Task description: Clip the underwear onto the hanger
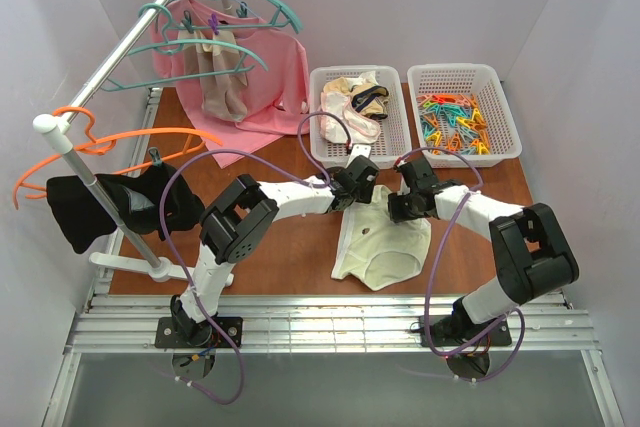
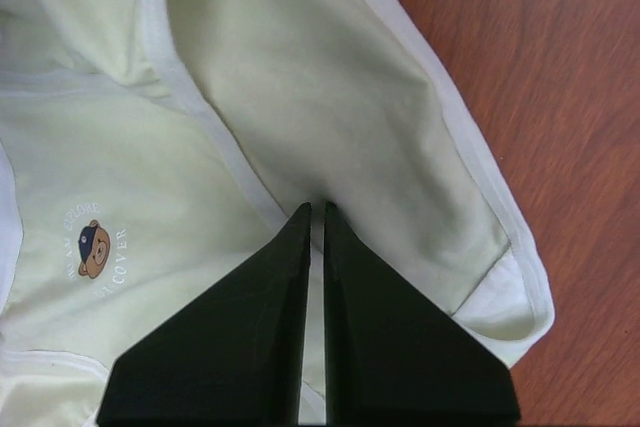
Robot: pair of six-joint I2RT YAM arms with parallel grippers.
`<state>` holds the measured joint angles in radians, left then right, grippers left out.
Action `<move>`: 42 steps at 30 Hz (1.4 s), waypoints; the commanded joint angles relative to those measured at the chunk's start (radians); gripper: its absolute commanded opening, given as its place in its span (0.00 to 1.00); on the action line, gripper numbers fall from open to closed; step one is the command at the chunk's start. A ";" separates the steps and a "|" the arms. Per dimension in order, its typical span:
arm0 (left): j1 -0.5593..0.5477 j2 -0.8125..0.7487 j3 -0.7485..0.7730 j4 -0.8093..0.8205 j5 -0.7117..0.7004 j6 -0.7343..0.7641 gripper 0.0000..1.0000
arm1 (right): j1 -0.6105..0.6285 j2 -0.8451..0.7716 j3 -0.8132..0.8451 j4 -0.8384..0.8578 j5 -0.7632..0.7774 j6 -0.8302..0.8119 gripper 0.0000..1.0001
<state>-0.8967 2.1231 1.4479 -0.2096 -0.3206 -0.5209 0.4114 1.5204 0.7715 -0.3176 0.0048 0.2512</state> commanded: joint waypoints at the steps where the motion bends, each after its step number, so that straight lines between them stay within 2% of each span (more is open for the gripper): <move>1: 0.013 -0.040 -0.024 -0.013 -0.038 -0.016 0.00 | -0.009 0.023 -0.023 -0.003 0.073 0.013 0.03; 8: 0.035 -0.064 -0.061 -0.001 -0.040 -0.031 0.00 | -0.026 0.020 -0.046 -0.020 0.080 0.011 0.01; 11: 0.035 -0.064 -0.050 0.022 -0.005 0.004 0.10 | -0.025 0.017 -0.028 -0.005 0.044 -0.009 0.01; 14: 0.035 -0.077 -0.046 0.042 -0.003 0.042 0.33 | -0.025 -0.014 -0.018 0.040 -0.034 -0.041 0.03; 15: 0.035 -0.089 -0.043 0.044 -0.011 0.051 0.46 | -0.026 -0.034 -0.011 0.057 -0.073 -0.053 0.04; 18: 0.033 -0.132 -0.046 0.046 -0.029 0.100 0.61 | -0.028 -0.080 0.012 0.066 -0.138 -0.087 0.11; 19: 0.033 -0.146 -0.050 0.045 -0.035 0.110 0.62 | -0.028 -0.092 0.032 0.064 -0.150 -0.093 0.15; 20: 0.030 -0.179 -0.067 0.045 -0.044 0.125 0.63 | -0.028 -0.103 0.043 0.064 -0.167 -0.102 0.25; 22: 0.027 -0.213 -0.093 0.046 -0.052 0.136 0.67 | -0.029 -0.138 0.066 0.063 -0.172 -0.112 0.37; 23: 0.025 -0.235 -0.107 0.047 -0.055 0.145 0.68 | -0.028 -0.147 0.093 0.060 -0.170 -0.115 0.48; 25: 0.013 -0.297 -0.158 0.046 -0.052 0.151 0.70 | -0.034 -0.167 0.130 0.037 -0.160 -0.127 0.58; 27: -0.002 -0.339 -0.201 0.045 -0.044 0.153 0.70 | -0.040 -0.178 0.195 0.014 -0.138 -0.138 0.61; 28: -0.010 -0.385 -0.245 0.044 -0.041 0.150 0.70 | -0.046 -0.180 0.218 0.005 -0.135 -0.150 0.71; 31: -0.041 -0.455 -0.319 0.038 -0.064 0.133 0.71 | -0.057 -0.175 0.317 -0.037 -0.144 -0.182 0.79; 32: -0.053 -0.466 -0.330 0.027 -0.077 0.122 0.78 | -0.060 -0.172 0.372 -0.044 -0.160 -0.188 0.80; 34: -0.061 -0.482 -0.354 -0.019 -0.115 0.082 0.78 | -0.065 -0.163 0.429 -0.047 -0.178 -0.207 0.82; 42: -0.074 -0.571 -0.403 -0.103 -0.193 0.002 0.78 | -0.066 -0.063 0.721 -0.043 -0.387 -0.191 0.83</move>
<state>-0.9695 1.6367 1.0439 -0.2634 -0.4404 -0.4751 0.3462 1.4235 1.4052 -0.3611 -0.2752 0.0639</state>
